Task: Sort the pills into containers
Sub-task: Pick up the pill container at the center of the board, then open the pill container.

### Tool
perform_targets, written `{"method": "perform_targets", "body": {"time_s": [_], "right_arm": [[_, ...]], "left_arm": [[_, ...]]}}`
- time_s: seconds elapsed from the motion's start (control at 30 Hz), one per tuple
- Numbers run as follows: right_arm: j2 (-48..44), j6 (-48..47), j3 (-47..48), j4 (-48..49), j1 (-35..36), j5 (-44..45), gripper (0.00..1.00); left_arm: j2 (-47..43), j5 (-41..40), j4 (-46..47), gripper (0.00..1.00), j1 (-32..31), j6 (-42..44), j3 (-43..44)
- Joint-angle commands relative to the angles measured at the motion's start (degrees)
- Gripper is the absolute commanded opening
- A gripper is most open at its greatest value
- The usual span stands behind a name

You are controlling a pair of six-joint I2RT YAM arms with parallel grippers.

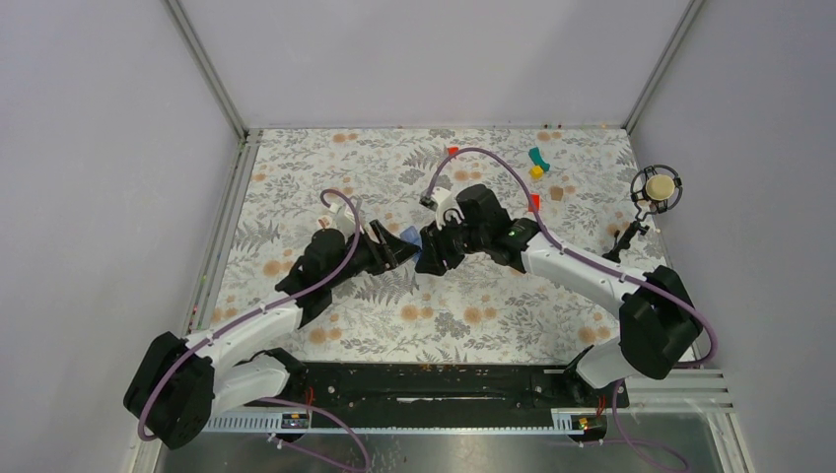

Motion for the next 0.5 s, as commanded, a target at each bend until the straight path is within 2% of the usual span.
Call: {"method": "perform_targets", "body": {"time_s": [0.0, 0.2, 0.33, 0.47], "right_arm": [[1.45, -0.75, 2.02, -0.47, 0.75, -2.41, 0.47], [3.02, -0.22, 3.58, -1.91, 1.19, -1.38, 0.47], [4.28, 0.98, 3.93, -1.52, 1.23, 0.27, 0.47], [5.99, 2.31, 4.21, -0.62, 1.18, 0.72, 0.47]], "left_arm": [[1.08, -0.75, 4.44, 0.61, -0.02, 0.45, 2.00], [2.38, -2.16, 5.03, 0.50, -0.34, -1.37, 1.74], [4.11, -1.65, 1.97, 0.44, -0.42, -1.39, 3.17], [6.66, -1.17, -1.79, 0.34, -0.43, -1.40, 4.80]]}}
